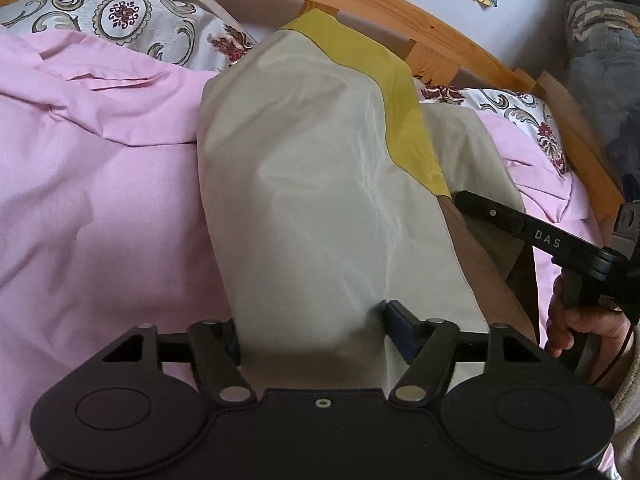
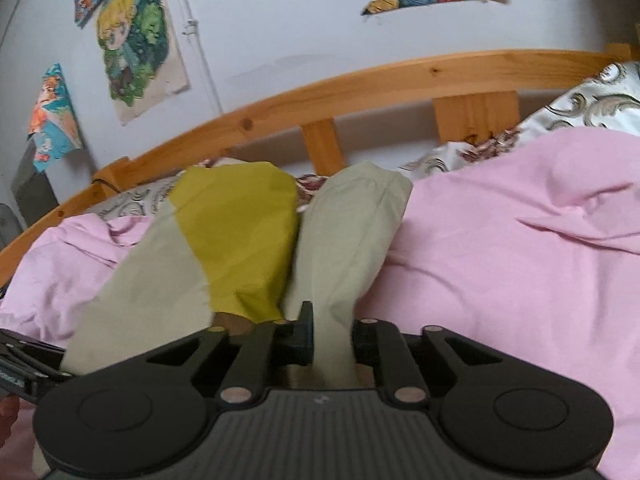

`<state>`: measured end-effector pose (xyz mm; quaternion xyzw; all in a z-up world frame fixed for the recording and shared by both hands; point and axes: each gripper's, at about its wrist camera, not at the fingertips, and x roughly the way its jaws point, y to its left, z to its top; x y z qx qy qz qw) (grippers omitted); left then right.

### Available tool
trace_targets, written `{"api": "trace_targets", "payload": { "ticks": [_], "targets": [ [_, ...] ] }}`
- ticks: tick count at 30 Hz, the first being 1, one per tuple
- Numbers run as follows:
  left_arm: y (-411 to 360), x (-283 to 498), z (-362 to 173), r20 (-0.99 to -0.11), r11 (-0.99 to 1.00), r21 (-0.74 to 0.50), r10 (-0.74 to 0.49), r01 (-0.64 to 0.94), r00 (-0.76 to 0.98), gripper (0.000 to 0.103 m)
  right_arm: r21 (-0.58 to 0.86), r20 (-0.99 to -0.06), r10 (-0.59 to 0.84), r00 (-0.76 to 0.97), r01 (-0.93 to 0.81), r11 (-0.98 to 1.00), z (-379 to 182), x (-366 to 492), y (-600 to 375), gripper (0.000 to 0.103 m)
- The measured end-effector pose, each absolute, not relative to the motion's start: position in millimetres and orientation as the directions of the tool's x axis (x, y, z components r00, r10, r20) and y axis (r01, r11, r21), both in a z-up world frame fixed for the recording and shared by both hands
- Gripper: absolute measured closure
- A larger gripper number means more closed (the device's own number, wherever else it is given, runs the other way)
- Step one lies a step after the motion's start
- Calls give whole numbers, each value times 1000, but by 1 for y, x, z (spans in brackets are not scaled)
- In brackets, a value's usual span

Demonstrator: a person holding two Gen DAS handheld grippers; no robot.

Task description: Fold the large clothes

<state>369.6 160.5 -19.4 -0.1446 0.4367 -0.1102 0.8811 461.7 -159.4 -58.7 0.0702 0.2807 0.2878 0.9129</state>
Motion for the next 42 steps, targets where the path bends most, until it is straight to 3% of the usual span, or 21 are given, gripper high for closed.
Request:
{"api": "trace_targets", "payload": {
  "ticks": [5, 7, 9, 19, 25, 33, 42],
  "targets": [
    [147, 371, -23, -746, 941, -336, -294, 44, 597, 16, 266, -487, 544, 683, -477, 838, -61, 458, -163, 61],
    [145, 370, -23, -749, 942, -336, -280, 21, 601, 11, 240, -488, 533, 691, -481, 843, -60, 452, -164, 46],
    [144, 368, -22, -750, 945, -326, -254, -8, 611, 9, 218, -484, 529, 697, -489, 844, -58, 447, -163, 37],
    [131, 351, 0, -735, 971, -225, -116, -80, 668, 6, 132, -416, 511, 752, -506, 852, -31, 416, -168, 9],
    [116, 328, 28, -642, 984, -167, -55, -69, 764, 1, 116, -352, 494, 795, -487, 866, -12, 387, -175, 1],
    [94, 284, 69, -540, 992, -116, -19, -52, 841, 1, 145, -283, 505, 815, -484, 863, 19, 342, -189, 0],
    [79, 201, 108, -437, 995, -93, -2, -43, 900, 1, 113, -128, 493, 860, -481, 869, 57, 242, -206, 0]
  ]
}}
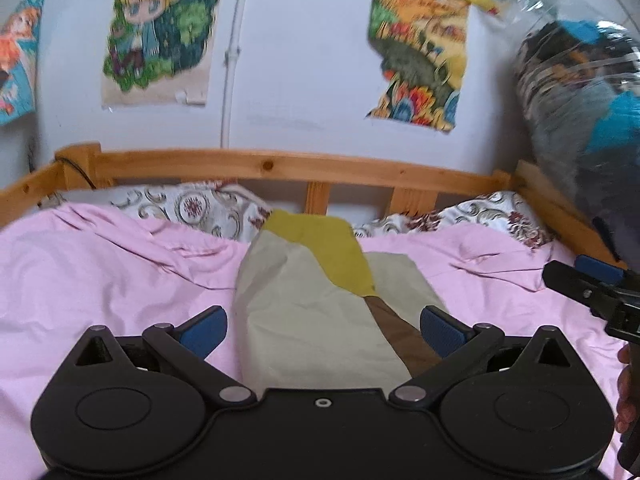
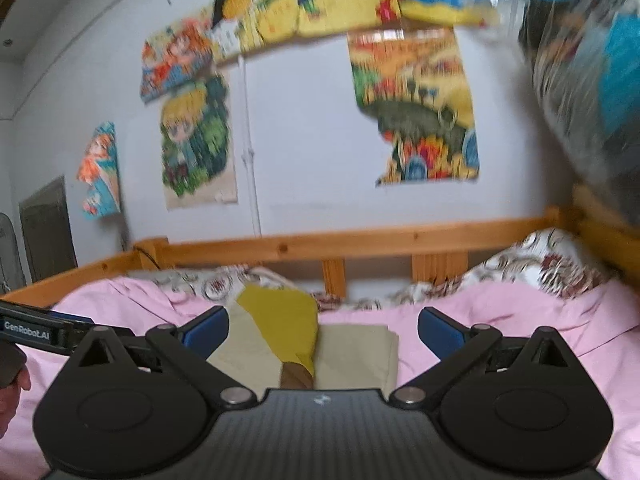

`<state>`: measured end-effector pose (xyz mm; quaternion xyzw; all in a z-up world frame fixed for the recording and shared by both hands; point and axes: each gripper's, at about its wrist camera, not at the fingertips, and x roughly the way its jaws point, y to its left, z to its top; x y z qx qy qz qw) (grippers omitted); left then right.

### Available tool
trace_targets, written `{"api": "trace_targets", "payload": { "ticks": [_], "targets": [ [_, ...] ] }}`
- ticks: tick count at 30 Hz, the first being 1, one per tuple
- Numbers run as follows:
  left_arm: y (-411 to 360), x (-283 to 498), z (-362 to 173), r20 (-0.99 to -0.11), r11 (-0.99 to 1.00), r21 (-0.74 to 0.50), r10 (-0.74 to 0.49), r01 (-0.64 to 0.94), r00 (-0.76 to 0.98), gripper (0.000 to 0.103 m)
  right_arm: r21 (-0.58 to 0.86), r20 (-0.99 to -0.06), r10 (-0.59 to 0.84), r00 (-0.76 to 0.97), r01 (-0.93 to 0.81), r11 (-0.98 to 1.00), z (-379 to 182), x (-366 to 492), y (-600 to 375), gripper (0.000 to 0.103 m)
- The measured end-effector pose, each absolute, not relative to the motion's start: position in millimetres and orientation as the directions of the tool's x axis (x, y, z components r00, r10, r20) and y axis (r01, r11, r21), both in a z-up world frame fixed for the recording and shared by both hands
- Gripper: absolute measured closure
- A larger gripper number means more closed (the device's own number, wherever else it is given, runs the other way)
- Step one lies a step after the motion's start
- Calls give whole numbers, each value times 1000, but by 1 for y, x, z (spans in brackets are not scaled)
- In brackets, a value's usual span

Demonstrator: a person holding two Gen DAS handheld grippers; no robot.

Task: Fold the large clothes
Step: 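Open both tools, release the folded bundle and withdraw upward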

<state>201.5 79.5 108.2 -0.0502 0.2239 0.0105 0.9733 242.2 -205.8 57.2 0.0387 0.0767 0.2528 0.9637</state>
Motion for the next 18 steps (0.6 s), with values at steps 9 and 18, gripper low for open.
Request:
{"api": "trace_targets", "payload": {
  "ticks": [9, 18],
  "targets": [
    [65, 121, 122, -397, 998, -56, 12, -37, 918, 1, 77, -53, 470, 881, -465, 882, 69, 153, -221, 0],
    [61, 72, 102, -419, 995, -79, 26, -65, 908, 1, 124, -67, 455, 888, -445, 887, 59, 110, -237, 0]
  ]
}}
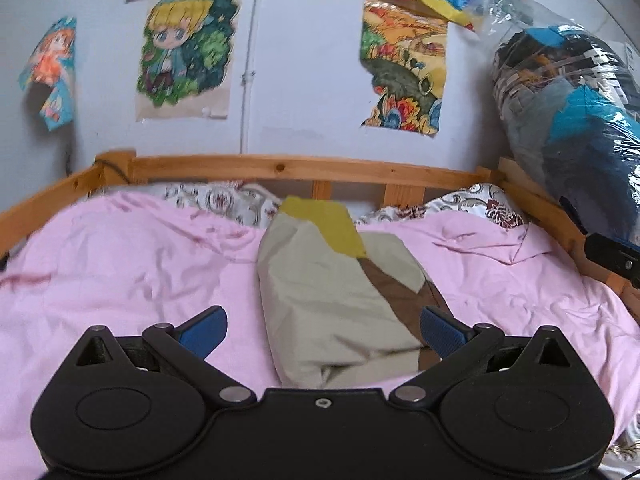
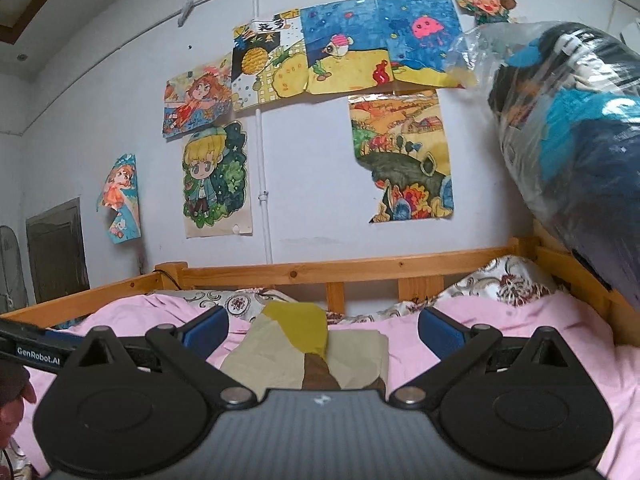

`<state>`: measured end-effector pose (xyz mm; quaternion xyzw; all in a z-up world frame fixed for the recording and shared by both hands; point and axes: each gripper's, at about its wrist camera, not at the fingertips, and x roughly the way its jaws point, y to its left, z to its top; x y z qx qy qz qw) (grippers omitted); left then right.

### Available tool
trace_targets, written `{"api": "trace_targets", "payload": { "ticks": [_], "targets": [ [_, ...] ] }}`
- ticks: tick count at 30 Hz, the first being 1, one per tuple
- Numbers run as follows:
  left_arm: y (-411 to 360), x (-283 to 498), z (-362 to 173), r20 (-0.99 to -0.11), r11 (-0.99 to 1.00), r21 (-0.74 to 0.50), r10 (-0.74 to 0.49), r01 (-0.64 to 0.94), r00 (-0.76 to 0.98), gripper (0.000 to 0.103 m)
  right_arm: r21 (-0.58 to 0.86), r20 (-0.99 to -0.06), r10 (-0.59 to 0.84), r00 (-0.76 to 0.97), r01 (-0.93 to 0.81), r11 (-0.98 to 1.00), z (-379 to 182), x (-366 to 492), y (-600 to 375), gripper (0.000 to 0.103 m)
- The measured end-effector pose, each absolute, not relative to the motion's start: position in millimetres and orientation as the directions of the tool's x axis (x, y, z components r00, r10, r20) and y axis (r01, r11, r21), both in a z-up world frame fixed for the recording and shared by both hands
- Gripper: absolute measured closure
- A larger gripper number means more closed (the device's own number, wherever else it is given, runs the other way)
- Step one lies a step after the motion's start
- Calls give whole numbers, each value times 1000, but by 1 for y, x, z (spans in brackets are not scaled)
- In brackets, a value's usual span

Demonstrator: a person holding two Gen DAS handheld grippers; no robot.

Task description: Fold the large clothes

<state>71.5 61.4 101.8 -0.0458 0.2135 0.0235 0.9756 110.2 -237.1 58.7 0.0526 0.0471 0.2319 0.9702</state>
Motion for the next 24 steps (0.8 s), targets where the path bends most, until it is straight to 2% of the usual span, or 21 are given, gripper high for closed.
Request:
{"api": "trace_targets", "payload": {
  "ticks": [4, 14, 24],
  "targets": [
    [62, 61, 81, -438, 991, -113, 8, -64, 899, 1, 135, -84, 459, 885, -446, 885, 34, 100, -239, 0],
    [69, 43, 25, -423, 975, -129, 112, -182, 899, 1, 21, -125, 381, 916, -381, 924, -27, 75, -230, 0],
    [71, 38, 7, -456, 976, -80, 147, -205, 878, 1, 5, -156, 393, 906, -398, 918, -37, 71, -221, 0]
  ]
}}
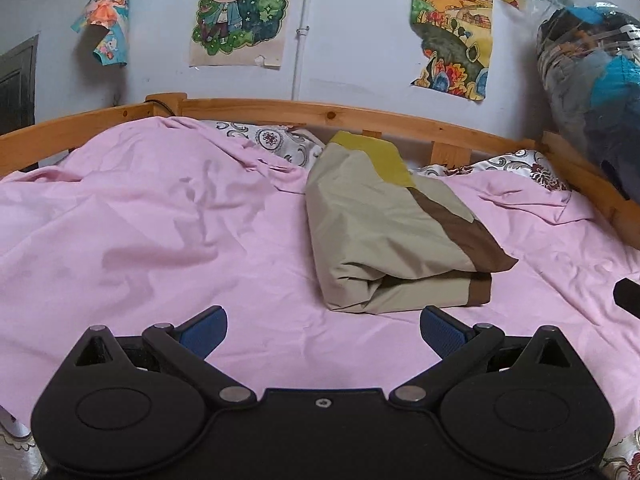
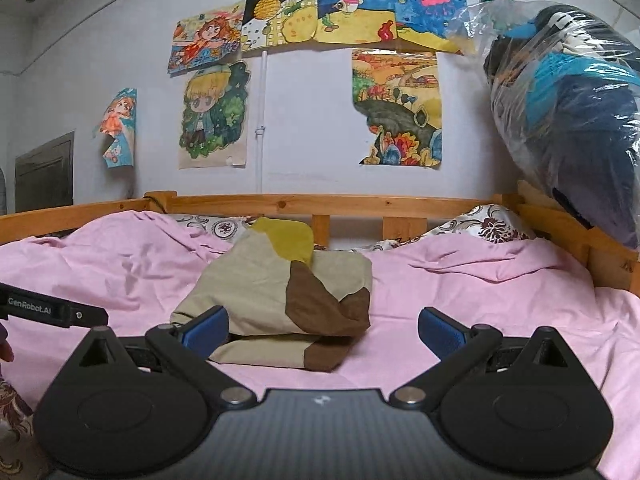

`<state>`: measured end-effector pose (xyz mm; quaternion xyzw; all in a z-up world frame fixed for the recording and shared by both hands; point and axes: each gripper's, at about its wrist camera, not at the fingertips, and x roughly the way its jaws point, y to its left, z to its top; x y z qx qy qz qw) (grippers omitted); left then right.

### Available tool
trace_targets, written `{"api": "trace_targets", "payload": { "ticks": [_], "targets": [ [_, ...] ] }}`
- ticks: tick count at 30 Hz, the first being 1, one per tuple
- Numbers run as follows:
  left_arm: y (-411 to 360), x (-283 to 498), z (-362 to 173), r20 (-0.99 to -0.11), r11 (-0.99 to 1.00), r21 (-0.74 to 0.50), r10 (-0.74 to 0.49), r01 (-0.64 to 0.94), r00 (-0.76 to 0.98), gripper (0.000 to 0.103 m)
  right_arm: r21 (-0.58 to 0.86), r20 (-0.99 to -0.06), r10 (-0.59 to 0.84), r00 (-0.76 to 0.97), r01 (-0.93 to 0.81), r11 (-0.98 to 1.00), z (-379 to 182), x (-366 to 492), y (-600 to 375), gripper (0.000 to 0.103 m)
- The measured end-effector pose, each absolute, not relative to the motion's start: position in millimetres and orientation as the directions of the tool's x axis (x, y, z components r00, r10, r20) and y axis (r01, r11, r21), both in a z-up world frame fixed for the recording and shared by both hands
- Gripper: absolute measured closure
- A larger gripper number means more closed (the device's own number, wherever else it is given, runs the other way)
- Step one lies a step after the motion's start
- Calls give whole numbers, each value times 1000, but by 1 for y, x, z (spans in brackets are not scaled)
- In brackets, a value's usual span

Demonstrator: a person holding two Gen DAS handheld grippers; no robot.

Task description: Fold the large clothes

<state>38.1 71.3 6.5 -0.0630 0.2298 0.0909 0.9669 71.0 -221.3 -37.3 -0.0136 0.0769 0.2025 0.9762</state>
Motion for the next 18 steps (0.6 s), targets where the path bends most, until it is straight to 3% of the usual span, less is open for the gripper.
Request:
{"api": "trace_targets", "payload": {
  "ticks": [18],
  "targets": [
    [69, 37, 7, -457, 975, -77, 152, -210, 876, 1, 17, -150, 393, 907, -396, 918, -33, 73, -225, 0]
  ]
}}
